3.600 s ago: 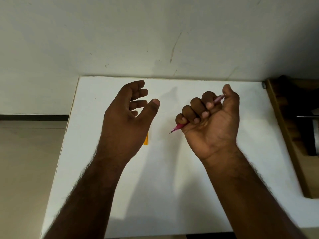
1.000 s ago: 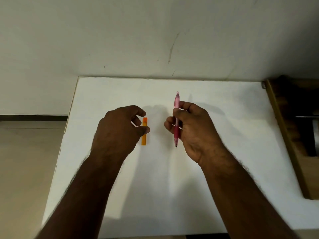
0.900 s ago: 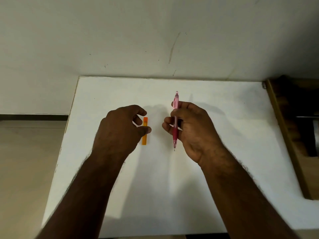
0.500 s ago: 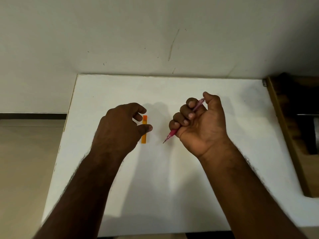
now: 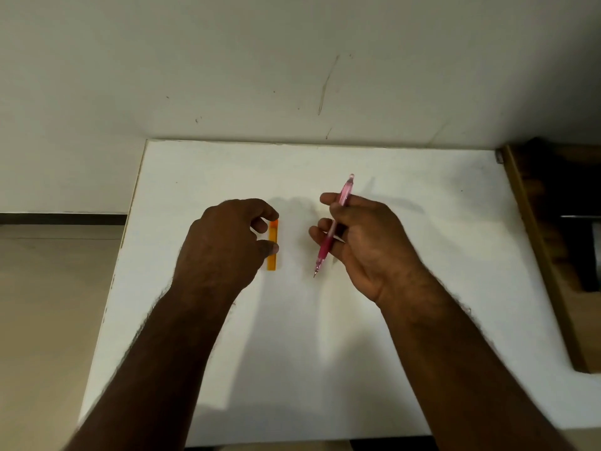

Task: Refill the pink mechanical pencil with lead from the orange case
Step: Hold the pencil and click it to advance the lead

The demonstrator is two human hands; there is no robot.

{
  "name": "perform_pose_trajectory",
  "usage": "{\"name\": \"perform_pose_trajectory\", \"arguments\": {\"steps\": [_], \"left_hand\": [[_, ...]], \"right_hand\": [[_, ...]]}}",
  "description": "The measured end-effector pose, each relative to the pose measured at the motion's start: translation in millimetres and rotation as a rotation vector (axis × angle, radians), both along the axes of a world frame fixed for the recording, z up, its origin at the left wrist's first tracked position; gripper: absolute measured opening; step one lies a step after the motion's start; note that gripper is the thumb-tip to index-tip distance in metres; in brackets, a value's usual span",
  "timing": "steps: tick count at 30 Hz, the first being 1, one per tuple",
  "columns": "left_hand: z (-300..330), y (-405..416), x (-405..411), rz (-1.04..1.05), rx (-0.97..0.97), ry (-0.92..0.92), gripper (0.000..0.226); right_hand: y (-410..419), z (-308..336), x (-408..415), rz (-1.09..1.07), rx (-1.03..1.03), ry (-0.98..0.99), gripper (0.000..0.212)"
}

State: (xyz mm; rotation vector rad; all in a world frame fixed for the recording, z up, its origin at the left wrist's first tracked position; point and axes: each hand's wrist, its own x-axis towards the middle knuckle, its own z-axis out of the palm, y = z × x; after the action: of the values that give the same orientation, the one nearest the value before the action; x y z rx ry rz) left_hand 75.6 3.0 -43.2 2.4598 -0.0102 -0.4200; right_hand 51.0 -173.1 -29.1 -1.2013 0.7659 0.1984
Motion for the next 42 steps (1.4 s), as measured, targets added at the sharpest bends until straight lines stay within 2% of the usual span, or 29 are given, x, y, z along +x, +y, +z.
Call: {"name": "perform_pose_trajectory", "arguments": {"steps": [3, 7, 18, 29, 42], "left_hand": [[-5.5, -1.3, -0.6, -0.007, 0.015, 0.03, 0.038], [-9.9, -3.2, -0.3, -0.006, -0.005, 0.044, 0.038], [-9.5, -6.6, 2.3, -0.03, 0.023, 0.046, 0.036], [-11.0, -7.6, 3.8, -0.032, 0.02, 0.05, 0.038], [-7.3, -6.6, 4.0, -0.061, 0.006, -0.036, 0.042]], "right_hand": [[2.7, -3.5, 0.6, 0.094, -0.2, -0.012, 0.018], [0.1, -13.9, -0.5, 0.214, -0.643, -0.032, 0.01], [-0.2, -27.5, 1.2, 0.452, -1.123, -0.008, 0.022], [1.7, -25.6, -0.4, 0.559, -1.28, -0.009, 0.026], [-5.0, -31.4, 0.4, 0.522, -1.267, -0.048, 0.032]]}}
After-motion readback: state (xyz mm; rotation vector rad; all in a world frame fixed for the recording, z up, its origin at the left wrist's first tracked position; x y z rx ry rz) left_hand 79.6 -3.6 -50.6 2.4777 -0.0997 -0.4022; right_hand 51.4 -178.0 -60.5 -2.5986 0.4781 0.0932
